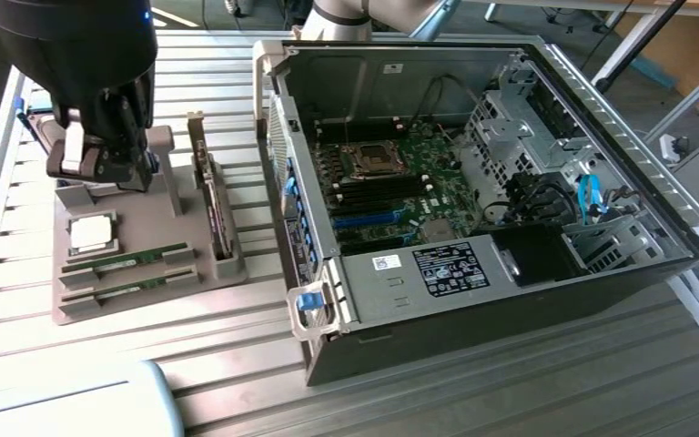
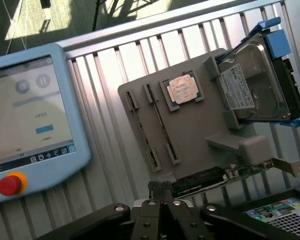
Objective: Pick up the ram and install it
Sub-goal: 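Pick up the ram and move it above insertion slot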
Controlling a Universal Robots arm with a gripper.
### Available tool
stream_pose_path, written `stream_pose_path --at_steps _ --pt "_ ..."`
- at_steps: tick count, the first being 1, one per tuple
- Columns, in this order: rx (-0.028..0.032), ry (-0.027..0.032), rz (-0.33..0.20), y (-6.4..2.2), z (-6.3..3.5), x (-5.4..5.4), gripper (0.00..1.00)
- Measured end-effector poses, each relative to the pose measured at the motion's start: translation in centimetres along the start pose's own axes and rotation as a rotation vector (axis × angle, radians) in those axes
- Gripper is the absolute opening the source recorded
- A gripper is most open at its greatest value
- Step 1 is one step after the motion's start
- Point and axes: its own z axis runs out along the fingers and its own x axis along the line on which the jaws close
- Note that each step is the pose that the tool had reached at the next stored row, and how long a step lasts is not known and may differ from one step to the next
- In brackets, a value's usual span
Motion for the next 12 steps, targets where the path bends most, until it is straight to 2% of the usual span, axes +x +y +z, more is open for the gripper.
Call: stream_pose_path --at_steps 3,5,12 --pt "-0.0014 0.0018 -0.057 0.00 0.08 0.00 0.13" --pt "-0.0030 0.0037 -0.119 -0.01 0.17 0.00 0.13" --pt "-0.0063 0.0077 -0.248 -0.02 0.38 0.01 0.13"
